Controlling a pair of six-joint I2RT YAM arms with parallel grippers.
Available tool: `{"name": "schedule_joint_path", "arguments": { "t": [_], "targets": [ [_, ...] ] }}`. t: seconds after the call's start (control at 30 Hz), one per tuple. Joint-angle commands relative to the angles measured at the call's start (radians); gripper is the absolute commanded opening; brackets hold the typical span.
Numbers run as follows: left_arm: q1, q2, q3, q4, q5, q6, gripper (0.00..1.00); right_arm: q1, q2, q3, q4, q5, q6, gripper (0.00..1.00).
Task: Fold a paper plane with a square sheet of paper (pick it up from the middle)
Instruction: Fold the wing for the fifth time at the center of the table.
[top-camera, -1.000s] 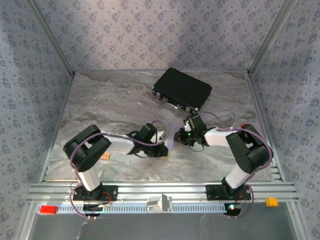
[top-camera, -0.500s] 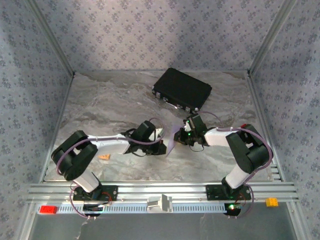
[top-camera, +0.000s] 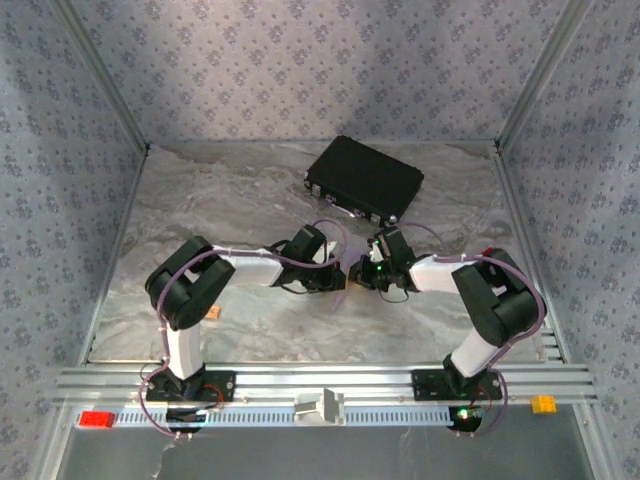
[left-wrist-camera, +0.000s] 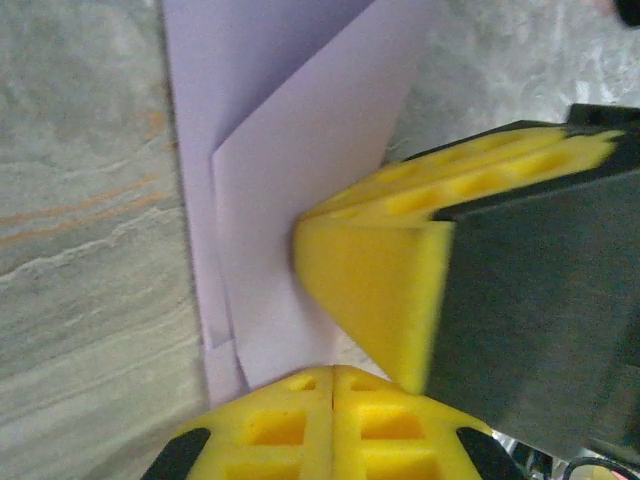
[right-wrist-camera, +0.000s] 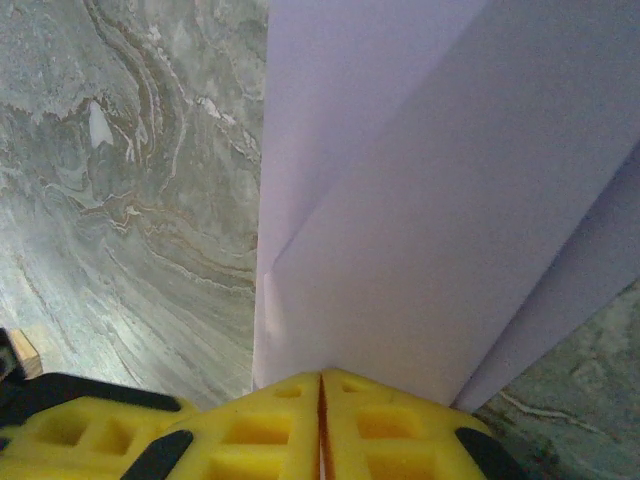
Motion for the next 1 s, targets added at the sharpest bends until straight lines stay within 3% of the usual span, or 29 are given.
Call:
{"name": "schedule_joint_path", "arguments": {
  "t": [0.0, 0.47, 0.67, 0.97],
  "targets": [
    [-0.006, 0.032, -0.028, -0.005, -0.015, 0.015, 0.04, 0.0, 0.035, -0.017, -0.065, 0.037, 0.008, 0.12],
    [-0.058, 0.065, -0.099, -0.036, -0.078, 0.004, 0.0, -0.072, -0.184, 0.069, -0.248, 0.056, -0.046, 0.15],
    [-0.061, 0.065, -0.088, -0.036, -0.077, -0.002, 0.0, -0.046, -0.123, 0.08, -0.161, 0.002, -0.012, 0.15],
    [-0.061, 0.071, -0.088, -0.026, -0.071, -0.009, 0.0, -0.009, 0.01, 0.171, -0.192, 0.082, -0.019, 0.14]
  ]
}}
